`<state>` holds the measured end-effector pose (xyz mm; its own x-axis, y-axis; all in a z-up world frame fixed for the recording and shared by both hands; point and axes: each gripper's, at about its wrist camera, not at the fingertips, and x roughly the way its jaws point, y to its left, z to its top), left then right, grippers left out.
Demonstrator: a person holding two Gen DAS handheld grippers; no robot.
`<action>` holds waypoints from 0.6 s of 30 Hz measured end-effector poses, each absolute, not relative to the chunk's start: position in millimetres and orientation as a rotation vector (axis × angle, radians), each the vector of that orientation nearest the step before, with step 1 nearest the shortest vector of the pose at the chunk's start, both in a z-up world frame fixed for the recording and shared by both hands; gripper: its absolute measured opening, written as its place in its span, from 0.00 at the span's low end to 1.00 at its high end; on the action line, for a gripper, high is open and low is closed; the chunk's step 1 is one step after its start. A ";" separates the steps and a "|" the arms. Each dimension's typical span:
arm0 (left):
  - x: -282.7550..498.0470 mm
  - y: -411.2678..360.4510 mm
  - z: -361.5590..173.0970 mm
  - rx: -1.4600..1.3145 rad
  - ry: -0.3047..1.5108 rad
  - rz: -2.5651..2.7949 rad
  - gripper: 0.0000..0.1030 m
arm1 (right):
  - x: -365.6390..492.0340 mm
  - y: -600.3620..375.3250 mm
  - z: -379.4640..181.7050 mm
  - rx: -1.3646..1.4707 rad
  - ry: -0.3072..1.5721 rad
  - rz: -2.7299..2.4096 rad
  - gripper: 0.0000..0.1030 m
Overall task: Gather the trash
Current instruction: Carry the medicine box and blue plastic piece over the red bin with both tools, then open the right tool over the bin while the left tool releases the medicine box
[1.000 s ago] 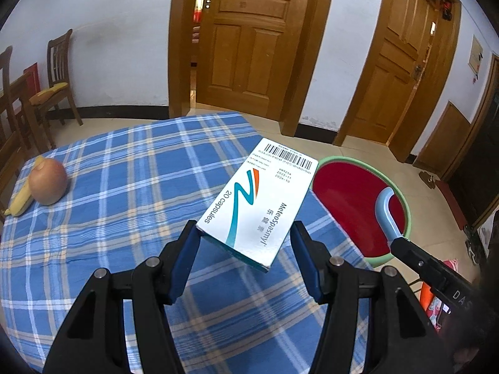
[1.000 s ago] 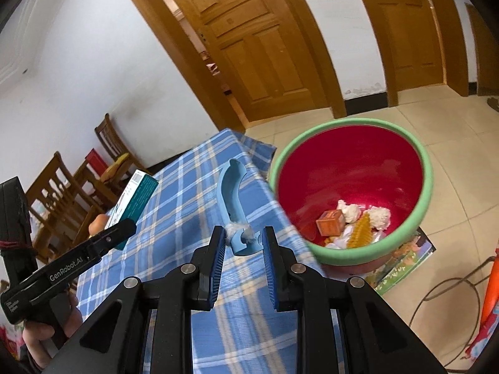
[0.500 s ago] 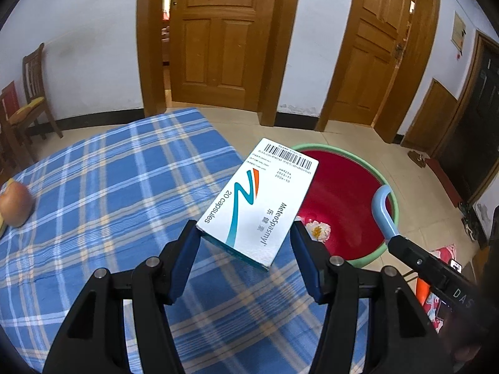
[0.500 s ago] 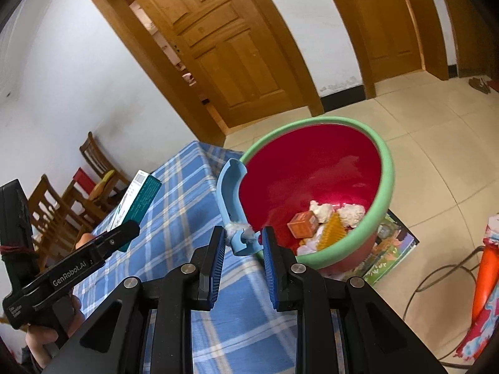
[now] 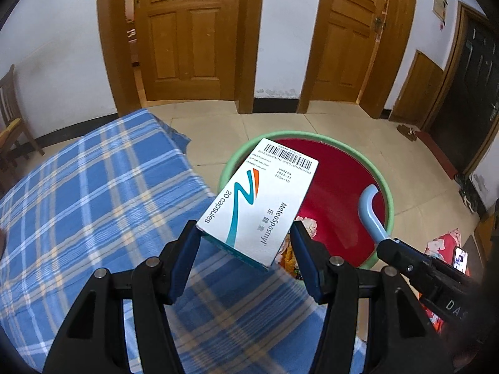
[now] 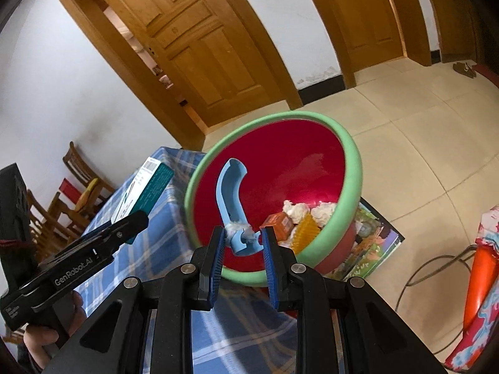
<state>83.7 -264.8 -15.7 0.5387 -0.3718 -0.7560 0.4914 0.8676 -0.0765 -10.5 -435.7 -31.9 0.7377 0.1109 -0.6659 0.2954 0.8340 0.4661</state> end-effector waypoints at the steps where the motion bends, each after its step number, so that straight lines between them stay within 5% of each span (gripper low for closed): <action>1: 86.2 -267.5 -18.0 0.155 0.865 -0.518 0.58 | -9.4 -437.8 -34.2 0.591 0.750 -0.111 0.24; 18: 93.4 -298.6 -40.5 0.216 0.912 -0.523 0.58 | -3.1 -452.5 -49.1 0.602 0.787 -0.144 0.25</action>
